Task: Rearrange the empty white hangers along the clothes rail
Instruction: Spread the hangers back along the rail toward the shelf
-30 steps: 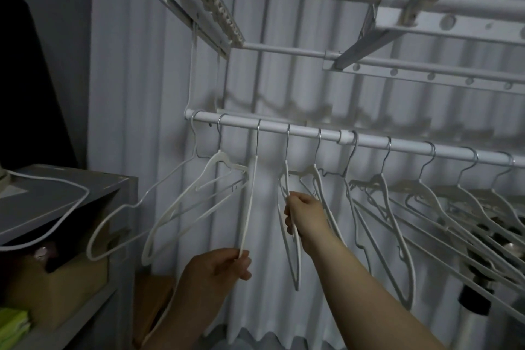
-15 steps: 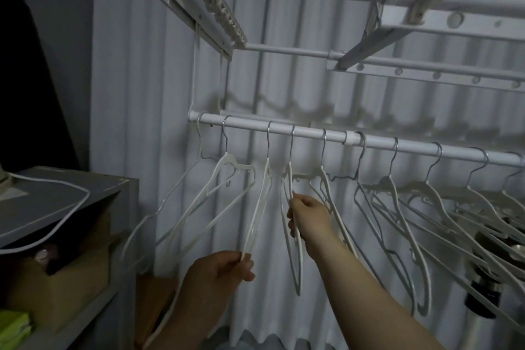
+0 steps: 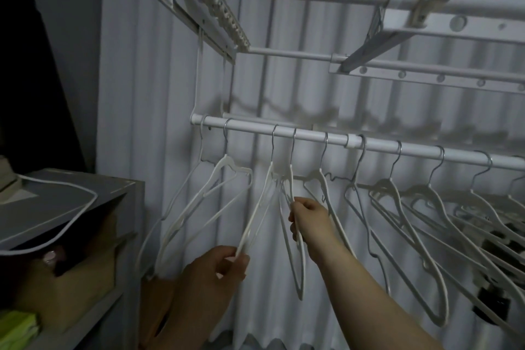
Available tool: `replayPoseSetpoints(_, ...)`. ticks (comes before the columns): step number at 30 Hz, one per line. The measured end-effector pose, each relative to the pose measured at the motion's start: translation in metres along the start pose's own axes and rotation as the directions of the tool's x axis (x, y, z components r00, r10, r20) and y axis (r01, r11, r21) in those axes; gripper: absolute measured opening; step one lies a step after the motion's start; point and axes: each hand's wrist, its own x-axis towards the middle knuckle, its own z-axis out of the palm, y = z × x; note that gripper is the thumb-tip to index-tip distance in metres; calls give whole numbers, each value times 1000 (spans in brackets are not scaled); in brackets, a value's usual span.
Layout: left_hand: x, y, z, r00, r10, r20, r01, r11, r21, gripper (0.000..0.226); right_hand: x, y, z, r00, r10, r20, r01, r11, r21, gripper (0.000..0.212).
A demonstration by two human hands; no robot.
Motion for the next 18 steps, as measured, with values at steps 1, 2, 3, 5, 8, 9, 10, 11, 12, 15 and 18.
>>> replayPoseSetpoints(1, 0, 2, -1, 1000, 13, -10, -13, 999, 49, 21, -1, -1, 1, 1000, -1, 2, 1, 1000, -1, 17)
replayPoseSetpoints(2, 0, 6, -4, 999, 36, -39, -32, 994, 109, 21, -2, -1, 2, 1000, -3, 5, 3, 1000, -3, 16)
replayPoseSetpoints(3, -1, 12, -10, 991, 96, -89, -77, 977, 197, 18, -3, -2, 2, 1000, -7, 8, 7, 1000, -7, 17)
replayPoseSetpoints(5, 0, 23, -26, 935, 308, -178, -225, 899, 377, 15, -4, -3, 3, 1000, -10, 11, 10, 1000, -20, 21)
replayPoseSetpoints(8, 13, 28, -55, 830, 500, -247, -274, 752, 600, 41, -5, -5, 4, 1000, -11, 0, 11, 999, -48, 16)
replayPoseSetpoints(9, 20, 29, -63, 846, 440, -301, -192, 778, 598, 45, -4, -5, 5, 1000, -12, -3, 12, 998, -61, 15)
replayPoseSetpoints(10, 27, 26, -70, 880, 322, -349, -87, 832, 548, 45, -4, -5, 5, 1000, -13, -3, 13, 997, -75, 14)
replayPoseSetpoints(11, 36, 22, -77, 921, 163, -355, 21, 886, 463, 42, -3, -4, 6, 1000, -14, -2, 14, 996, -89, 14)
replayPoseSetpoints(12, 41, 19, -82, 945, 26, -326, 98, 929, 357, 39, -2, -4, 6, 1000, -13, 2, 13, 995, -101, 13)
replayPoseSetpoints(15, 53, 8, -79, 965, -219, -143, 234, 968, 93, 43, 0, -4, 10, 1000, -9, 9, 10, 994, -106, 15)
replayPoseSetpoints(18, 55, 7, -68, 943, -325, -68, 325, 946, -9, 43, 2, -3, 14, 1000, -16, 19, 18, 995, -98, 12)
